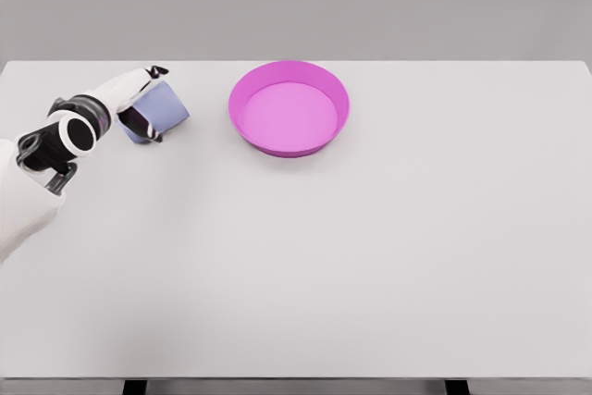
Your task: Flip the cup with left arm and place it on the plate
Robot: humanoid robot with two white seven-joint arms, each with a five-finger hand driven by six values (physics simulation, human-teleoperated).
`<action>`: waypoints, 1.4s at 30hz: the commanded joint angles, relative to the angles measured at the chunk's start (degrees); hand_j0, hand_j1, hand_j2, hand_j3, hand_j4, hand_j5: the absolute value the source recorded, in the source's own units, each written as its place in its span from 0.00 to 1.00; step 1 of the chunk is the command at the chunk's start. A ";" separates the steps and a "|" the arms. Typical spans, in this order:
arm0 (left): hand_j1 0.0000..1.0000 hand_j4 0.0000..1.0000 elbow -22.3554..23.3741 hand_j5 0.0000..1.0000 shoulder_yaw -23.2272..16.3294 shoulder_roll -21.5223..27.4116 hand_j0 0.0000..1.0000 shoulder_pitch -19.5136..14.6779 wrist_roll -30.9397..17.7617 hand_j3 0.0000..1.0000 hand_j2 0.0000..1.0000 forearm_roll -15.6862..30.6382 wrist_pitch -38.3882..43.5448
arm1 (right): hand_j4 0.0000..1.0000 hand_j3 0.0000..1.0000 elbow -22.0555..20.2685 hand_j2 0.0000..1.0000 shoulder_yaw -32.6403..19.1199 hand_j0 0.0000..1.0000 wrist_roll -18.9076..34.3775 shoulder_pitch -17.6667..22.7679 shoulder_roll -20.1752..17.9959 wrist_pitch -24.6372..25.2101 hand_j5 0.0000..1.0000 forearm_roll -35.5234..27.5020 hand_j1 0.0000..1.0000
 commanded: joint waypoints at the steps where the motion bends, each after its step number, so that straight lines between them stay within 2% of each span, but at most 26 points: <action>1: 1.00 1.00 0.61 1.00 -0.01 0.04 1.00 0.00 0.03 1.00 1.00 -0.19 -0.11 | 1.00 1.00 0.00 1.00 0.00 1.00 0.01 0.00 0.00 0.03 1.00 0.00 1.00; 14: 1.00 1.00 0.87 1.00 0.51 -1.54 1.00 0.00 0.12 1.00 1.00 -0.11 -0.11 | 1.00 1.00 0.00 1.00 0.00 1.00 0.01 0.00 0.00 -0.06 1.00 0.00 1.00; 18: 1.00 1.00 3.33 1.00 0.51 -2.60 1.00 -0.09 0.47 1.00 1.00 -0.37 -0.11 | 1.00 1.00 0.00 1.00 0.00 1.00 0.01 0.00 0.00 0.03 1.00 0.00 1.00; 42: 1.00 1.00 4.83 1.00 0.60 -4.88 1.00 -1.05 0.64 1.00 1.00 -0.55 -0.11 | 1.00 1.00 0.00 1.00 0.00 1.00 -0.07 0.00 0.00 -0.06 1.00 0.00 1.00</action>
